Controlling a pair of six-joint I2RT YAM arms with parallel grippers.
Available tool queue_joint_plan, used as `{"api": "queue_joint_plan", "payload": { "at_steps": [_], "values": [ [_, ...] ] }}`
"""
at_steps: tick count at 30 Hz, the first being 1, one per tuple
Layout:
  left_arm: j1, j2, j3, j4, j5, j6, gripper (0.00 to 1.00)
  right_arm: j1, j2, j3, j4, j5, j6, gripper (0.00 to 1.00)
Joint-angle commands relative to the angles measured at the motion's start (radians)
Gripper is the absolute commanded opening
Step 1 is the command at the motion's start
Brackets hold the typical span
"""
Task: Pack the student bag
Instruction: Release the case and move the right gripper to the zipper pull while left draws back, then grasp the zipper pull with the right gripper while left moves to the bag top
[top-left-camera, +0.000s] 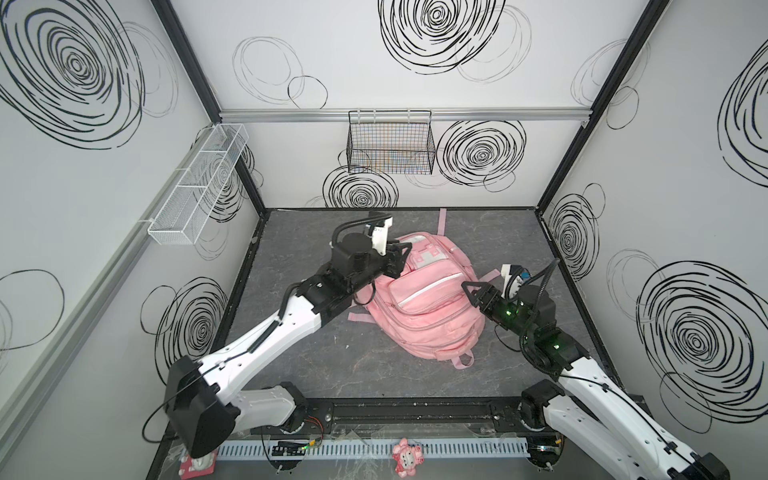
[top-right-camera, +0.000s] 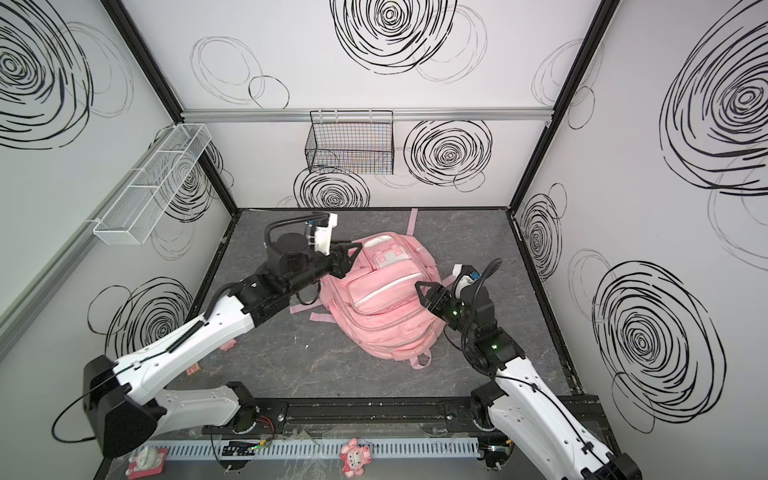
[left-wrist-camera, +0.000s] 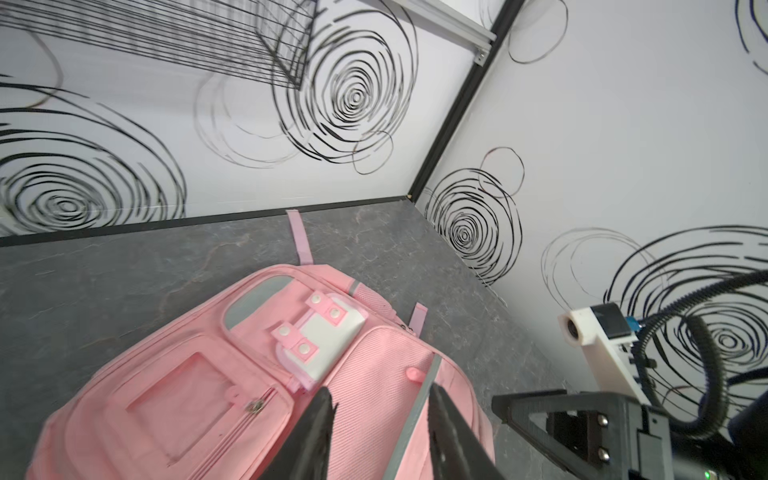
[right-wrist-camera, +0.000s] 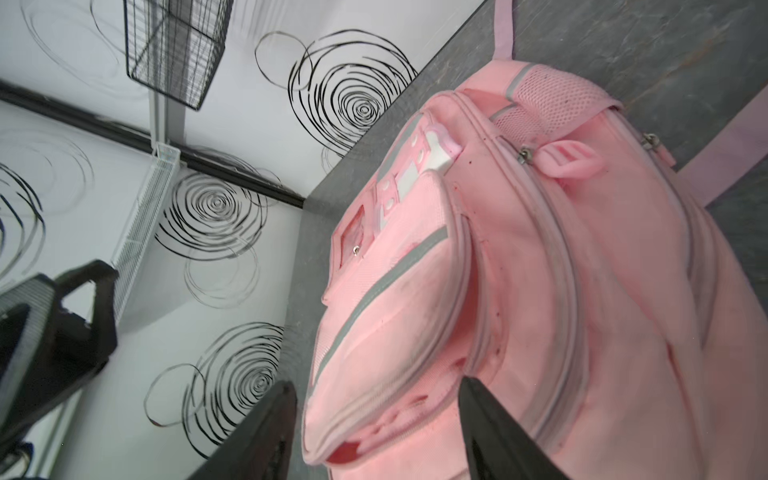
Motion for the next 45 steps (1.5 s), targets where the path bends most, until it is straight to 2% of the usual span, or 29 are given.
{"api": "queue_joint_plan", "payload": {
  "at_steps": [1, 3, 6, 8, 10, 12, 14, 17, 19, 23, 28, 33, 36, 39, 42, 45],
  "values": [
    [0.074, -0.065, -0.148, -0.068, 0.008, -0.076, 0.48, 0.15, -0.006, 0.092, -0.123, 0.119, -0.087, 0.61],
    [0.113, -0.088, -0.228, -0.08, 0.049, -0.1, 0.48, 0.299, 0.042, 0.148, -0.14, 0.252, -0.109, 0.6],
    [0.179, -0.113, -0.3, -0.088, 0.092, -0.14, 0.48, 0.516, 0.199, 0.248, -0.133, 0.42, -0.121, 0.59],
    [0.225, -0.173, -0.335, -0.081, 0.055, -0.144, 0.49, 0.638, 0.346, 0.34, -0.133, 0.532, -0.149, 0.59],
    [0.275, -0.248, -0.352, -0.086, -0.017, -0.132, 0.5, 0.698, 0.489, 0.446, -0.145, 0.574, -0.211, 0.6],
    [0.32, -0.309, -0.365, -0.075, -0.059, -0.104, 0.54, 0.712, 0.612, 0.557, -0.181, 0.551, -0.306, 0.6],
    [0.363, -0.336, -0.358, -0.078, -0.058, -0.075, 0.55, 0.705, 0.716, 0.657, -0.238, 0.53, -0.485, 0.59],
    [0.424, -0.332, -0.335, -0.108, -0.018, -0.049, 0.55, 0.669, 0.799, 0.692, -0.278, 0.501, -0.778, 0.67],
    [0.447, -0.327, -0.325, -0.119, -0.002, -0.027, 0.56, 0.652, 0.826, 0.693, -0.308, 0.526, -0.89, 0.72],
    [0.459, -0.318, -0.321, -0.131, 0.03, 0.015, 0.56, 0.649, 0.831, 0.639, -0.319, 0.579, -1.036, 0.74],
    [0.462, -0.294, -0.329, -0.123, 0.045, 0.048, 0.56, 0.636, 0.847, 0.606, -0.303, 0.665, -1.084, 0.74],
    [0.463, -0.266, -0.316, -0.121, 0.056, 0.073, 0.56, 0.612, 0.91, 0.626, -0.321, 0.732, -1.098, 0.63],
    [0.465, -0.254, -0.296, -0.131, 0.072, 0.095, 0.57, 0.594, 0.921, 0.613, -0.322, 0.733, -1.108, 0.51],
    [0.466, -0.242, -0.271, -0.14, 0.082, 0.137, 0.58, 0.579, 0.9, 0.6, -0.32, 0.703, -1.11, 0.33],
    [0.465, -0.23, -0.257, -0.123, 0.153, 0.233, 0.58, 0.571, 0.848, 0.59, -0.309, 0.651, -1.109, 0.21],
    [0.449, -0.221, -0.247, -0.097, 0.274, 0.416, 0.62, 0.544, 0.756, 0.554, -0.261, 0.548, -1.132, 0.07]
  ]
}}
